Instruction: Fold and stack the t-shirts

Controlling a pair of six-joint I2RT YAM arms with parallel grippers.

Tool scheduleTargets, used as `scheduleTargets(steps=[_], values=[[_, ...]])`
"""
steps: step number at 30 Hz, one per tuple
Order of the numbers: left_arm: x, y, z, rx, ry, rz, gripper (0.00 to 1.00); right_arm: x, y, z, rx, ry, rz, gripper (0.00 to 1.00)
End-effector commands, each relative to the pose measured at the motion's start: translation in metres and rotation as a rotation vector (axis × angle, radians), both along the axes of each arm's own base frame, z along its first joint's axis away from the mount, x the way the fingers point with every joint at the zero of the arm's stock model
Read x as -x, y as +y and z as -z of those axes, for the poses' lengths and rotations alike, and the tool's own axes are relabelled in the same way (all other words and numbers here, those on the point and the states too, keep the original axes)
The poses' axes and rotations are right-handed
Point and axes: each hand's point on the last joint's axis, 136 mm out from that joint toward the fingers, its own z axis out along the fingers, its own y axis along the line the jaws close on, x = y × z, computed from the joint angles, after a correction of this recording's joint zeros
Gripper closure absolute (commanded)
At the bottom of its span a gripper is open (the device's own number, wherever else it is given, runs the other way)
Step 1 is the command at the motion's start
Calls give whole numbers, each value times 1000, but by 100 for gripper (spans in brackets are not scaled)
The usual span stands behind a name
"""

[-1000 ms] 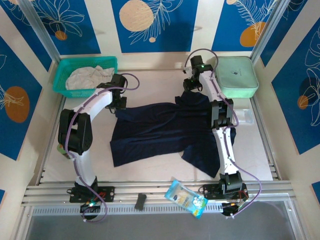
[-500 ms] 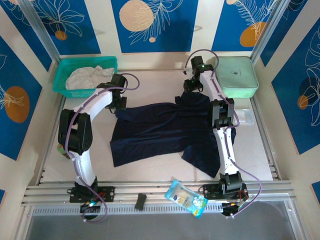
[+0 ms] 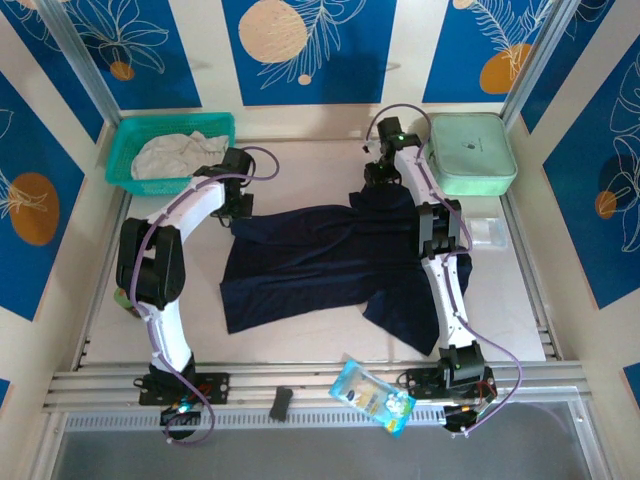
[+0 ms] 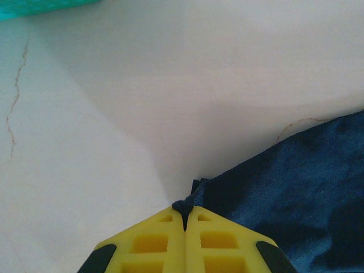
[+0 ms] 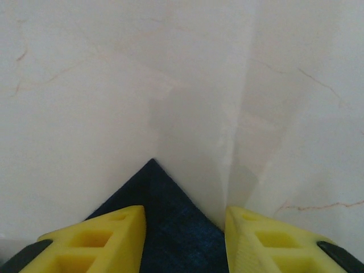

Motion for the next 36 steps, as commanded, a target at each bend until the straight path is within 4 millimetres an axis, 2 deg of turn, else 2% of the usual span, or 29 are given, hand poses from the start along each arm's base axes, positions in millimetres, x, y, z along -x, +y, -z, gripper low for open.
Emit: scheduleTargets(steps=[1, 3, 8, 11, 13, 15, 18, 20, 24, 27, 32, 36], values=[[-7, -6, 1, 11, -6, 12, 100, 34, 7, 57, 32, 169, -43, 67], [-7, -6, 1, 12, -8, 11, 100, 37, 6, 59, 37, 181, -43, 74], [-6, -5, 1, 8, -6, 10, 100, 39, 4, 55, 42, 189, -37, 100], [-9, -7, -5, 18, -19, 11, 100, 35, 5, 32, 21, 157, -18, 100], [-11, -8, -17, 26, -38, 12, 100, 30, 4, 2, 4, 109, 4, 100], [-15, -10, -38, 34, -80, 18, 100, 27, -1, -40, -15, 44, 34, 100], [-21, -11, -85, 51, -176, 22, 100, 31, -12, -117, -40, -76, 92, 100], [-20, -9, -125, 62, -249, 23, 100, 44, -21, -175, -47, -176, 131, 100], [-7, -3, -200, 88, -404, 20, 100, 90, -34, -272, -77, -358, 180, 100], [13, 3, -253, 123, -518, 23, 100, 140, -43, -335, -97, -496, 196, 100], [65, 9, -327, 204, -693, 68, 100, 237, -59, -426, -152, -738, 220, 100], [114, 23, -375, 243, -829, 79, 100, 316, -67, -492, -256, -921, 202, 100]])
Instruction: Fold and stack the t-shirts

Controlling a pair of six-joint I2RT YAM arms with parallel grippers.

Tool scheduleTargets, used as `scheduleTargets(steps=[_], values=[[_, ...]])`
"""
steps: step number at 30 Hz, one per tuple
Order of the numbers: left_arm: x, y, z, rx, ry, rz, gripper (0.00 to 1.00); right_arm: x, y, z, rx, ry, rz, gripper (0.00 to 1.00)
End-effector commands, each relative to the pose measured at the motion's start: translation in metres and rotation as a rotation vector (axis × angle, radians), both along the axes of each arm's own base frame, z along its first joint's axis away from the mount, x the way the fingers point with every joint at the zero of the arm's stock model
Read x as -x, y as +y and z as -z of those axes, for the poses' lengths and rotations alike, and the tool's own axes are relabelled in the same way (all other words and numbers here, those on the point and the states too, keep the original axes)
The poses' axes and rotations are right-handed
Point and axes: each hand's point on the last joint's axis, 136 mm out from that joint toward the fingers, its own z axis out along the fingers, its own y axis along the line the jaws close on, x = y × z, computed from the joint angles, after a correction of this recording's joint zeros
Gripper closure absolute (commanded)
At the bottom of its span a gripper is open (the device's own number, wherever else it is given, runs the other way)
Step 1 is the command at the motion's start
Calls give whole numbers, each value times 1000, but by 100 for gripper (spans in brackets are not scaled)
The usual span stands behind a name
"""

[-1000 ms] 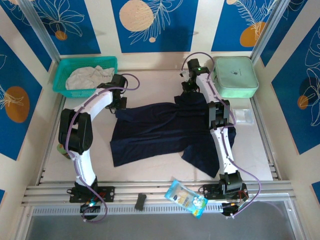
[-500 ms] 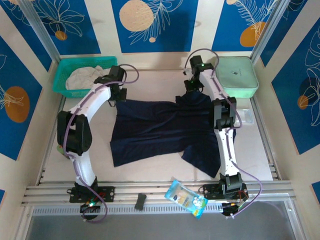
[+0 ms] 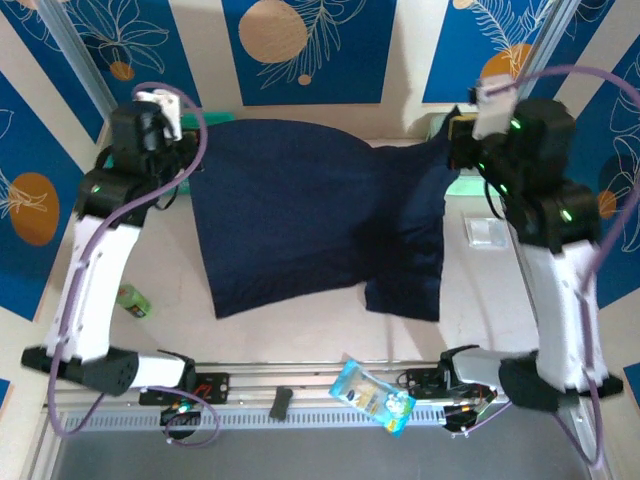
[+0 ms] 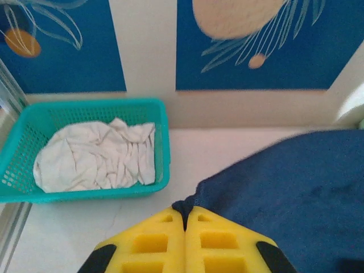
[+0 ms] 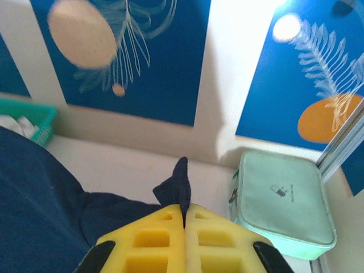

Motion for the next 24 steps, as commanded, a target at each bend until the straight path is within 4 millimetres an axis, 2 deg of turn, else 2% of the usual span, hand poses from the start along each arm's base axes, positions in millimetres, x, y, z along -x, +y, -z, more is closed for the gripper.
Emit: scheduleTargets(steps=[1, 7, 11, 14, 17, 21, 24], values=[[42, 8, -34, 10, -92, 29, 100, 39, -6, -22, -52, -63, -1, 100], [123, 35, -99, 53, -304, 15, 100, 146, -18, -103, -150, -292, -96, 100], [174, 54, -133, 79, -436, -5, 100, 197, -26, -141, -190, -430, -133, 100], [206, 68, -152, 85, -518, -28, 100, 220, -30, -158, -215, -513, -149, 100], [231, 80, -166, 92, -585, -56, 100, 232, -32, -168, -230, -562, -157, 100], [245, 88, -175, 86, -623, -82, 100, 240, -36, -181, -230, -624, -143, 100], [243, 92, -178, 70, -631, -105, 100, 233, -40, -188, -205, -647, -113, 100]])
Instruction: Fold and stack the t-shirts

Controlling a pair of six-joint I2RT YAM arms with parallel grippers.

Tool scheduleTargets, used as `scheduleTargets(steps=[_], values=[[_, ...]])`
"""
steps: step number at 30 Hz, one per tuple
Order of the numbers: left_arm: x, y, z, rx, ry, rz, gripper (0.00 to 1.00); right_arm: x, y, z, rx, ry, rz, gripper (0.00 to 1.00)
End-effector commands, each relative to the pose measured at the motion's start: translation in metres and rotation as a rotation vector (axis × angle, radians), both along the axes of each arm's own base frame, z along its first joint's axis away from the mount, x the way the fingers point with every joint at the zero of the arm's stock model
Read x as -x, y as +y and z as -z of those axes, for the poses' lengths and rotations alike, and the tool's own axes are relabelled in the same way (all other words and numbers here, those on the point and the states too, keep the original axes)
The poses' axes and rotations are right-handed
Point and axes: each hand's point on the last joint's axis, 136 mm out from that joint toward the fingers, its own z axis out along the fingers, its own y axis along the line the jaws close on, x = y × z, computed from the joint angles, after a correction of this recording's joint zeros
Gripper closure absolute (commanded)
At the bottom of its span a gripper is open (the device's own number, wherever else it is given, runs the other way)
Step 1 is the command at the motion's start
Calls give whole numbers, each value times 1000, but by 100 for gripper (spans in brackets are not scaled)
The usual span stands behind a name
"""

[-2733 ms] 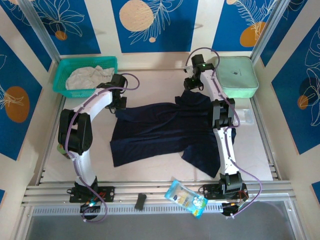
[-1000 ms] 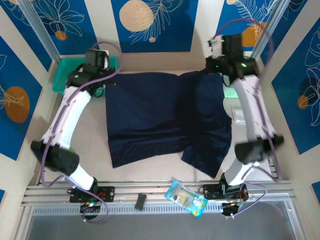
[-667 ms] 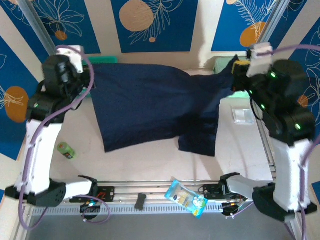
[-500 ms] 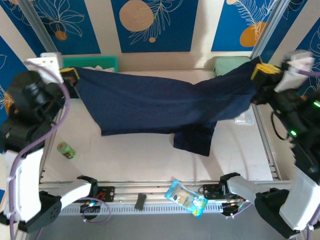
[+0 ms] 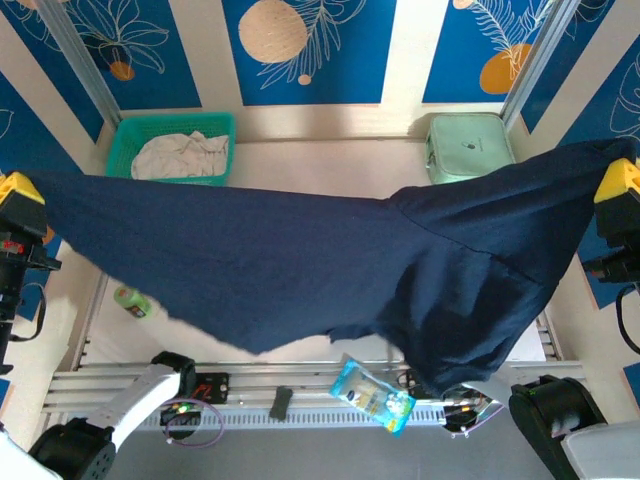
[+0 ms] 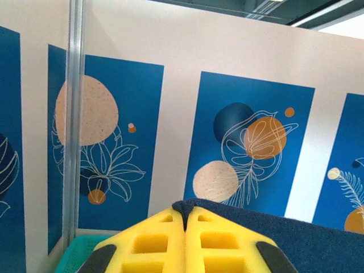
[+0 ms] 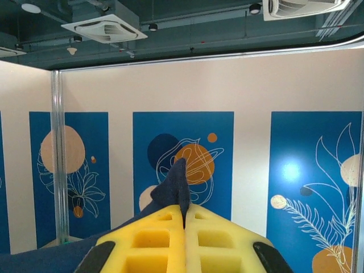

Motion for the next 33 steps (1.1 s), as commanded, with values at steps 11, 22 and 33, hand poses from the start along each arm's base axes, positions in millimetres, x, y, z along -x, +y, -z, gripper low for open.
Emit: scheduleTargets(steps=[11, 22, 33], values=[[-72, 0, -9, -130, 49, -156, 100, -113, 1, -21, 139, 0, 239, 100], [-238, -39, 118, -273, 323, -206, 100, -320, 30, 120, 260, 426, 295, 100], [-409, -61, 294, -319, 573, -250, 100, -507, 2, 310, 261, 805, 268, 100]])
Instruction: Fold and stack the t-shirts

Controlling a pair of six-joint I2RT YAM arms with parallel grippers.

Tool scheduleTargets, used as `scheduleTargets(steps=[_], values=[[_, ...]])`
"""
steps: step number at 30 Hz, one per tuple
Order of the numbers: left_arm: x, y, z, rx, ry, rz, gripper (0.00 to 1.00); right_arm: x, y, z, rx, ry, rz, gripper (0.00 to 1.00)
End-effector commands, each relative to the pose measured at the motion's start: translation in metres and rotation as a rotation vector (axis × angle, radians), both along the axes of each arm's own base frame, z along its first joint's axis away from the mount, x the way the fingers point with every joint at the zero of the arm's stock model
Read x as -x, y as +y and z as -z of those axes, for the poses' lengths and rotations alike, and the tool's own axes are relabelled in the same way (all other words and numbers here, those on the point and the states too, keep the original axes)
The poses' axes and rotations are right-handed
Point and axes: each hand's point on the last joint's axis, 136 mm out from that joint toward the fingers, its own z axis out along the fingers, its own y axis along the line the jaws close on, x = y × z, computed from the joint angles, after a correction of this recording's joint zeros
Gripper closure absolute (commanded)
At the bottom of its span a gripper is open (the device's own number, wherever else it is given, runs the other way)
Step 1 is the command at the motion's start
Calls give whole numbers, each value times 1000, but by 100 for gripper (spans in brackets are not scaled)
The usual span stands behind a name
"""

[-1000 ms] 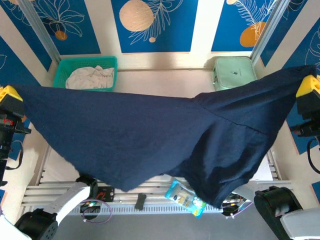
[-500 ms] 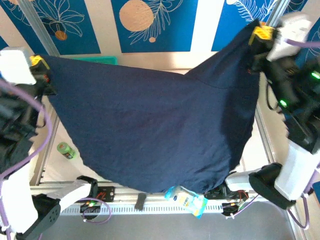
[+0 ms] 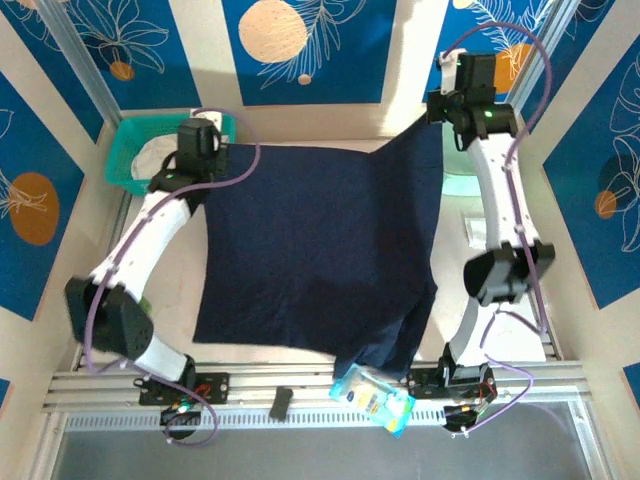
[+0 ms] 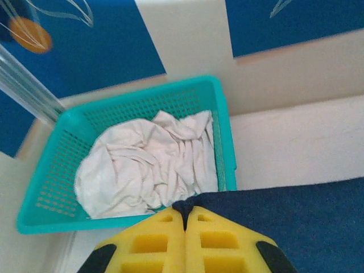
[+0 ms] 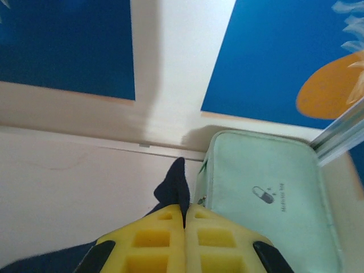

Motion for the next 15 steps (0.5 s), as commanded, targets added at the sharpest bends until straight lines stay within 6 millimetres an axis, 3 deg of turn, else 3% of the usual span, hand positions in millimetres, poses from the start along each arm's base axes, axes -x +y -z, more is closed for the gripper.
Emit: scheduleTargets(steps=[1, 7, 10, 15], values=[[-41, 9, -30, 30, -156, -60, 100, -38, 7, 4, -42, -50, -35, 100], [-95, -2, 0, -2, -112, -31, 100, -89, 10, 57, -30, 15, -32, 100], [-112, -11, 21, -4, -66, -3, 100, -101, 9, 73, -31, 25, -25, 100], [-121, -14, 43, 1, -31, 2, 100, -105, 12, 92, -51, 54, -21, 100]])
